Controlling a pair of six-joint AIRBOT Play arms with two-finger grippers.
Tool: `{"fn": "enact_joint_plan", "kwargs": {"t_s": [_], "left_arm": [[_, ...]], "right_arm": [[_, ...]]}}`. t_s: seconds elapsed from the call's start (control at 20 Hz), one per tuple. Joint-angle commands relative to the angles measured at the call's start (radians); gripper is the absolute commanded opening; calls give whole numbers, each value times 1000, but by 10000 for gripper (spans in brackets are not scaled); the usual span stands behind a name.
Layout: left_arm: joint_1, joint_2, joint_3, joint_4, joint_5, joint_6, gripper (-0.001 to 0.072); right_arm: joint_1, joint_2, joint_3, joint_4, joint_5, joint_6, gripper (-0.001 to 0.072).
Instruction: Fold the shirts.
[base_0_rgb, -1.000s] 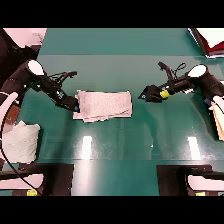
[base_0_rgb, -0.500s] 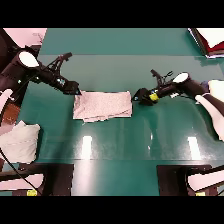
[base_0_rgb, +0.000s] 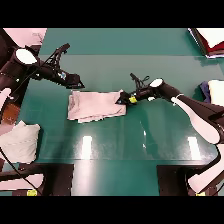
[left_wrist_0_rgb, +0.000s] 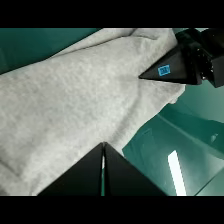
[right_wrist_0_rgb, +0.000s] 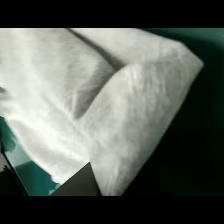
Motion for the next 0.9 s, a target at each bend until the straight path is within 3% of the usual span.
{"fn": "enact_joint_plan", "kwargs": {"t_s": [0.0, 0.2, 0.35, 0.5, 0.85], "left_arm": [[1, 0, 1, -23, -6, -2, 23], [0, 0, 1, -101, 3, -2, 22], [0, 0, 1, -107, 6, -2, 22], [0, 0, 1, -108, 13, -6, 22], [0, 0, 1, -108, 77, -36, 23]], "right_arm": [[18, 9, 89, 5, -46, -37, 13], [-101, 150, 103, -119, -148, -18, 13], [-287, 255, 103, -339, -99, 118, 13], [-515, 328, 103, -470, -43, 185, 12], [-962, 368, 103, -450, -87, 237, 13]]}}
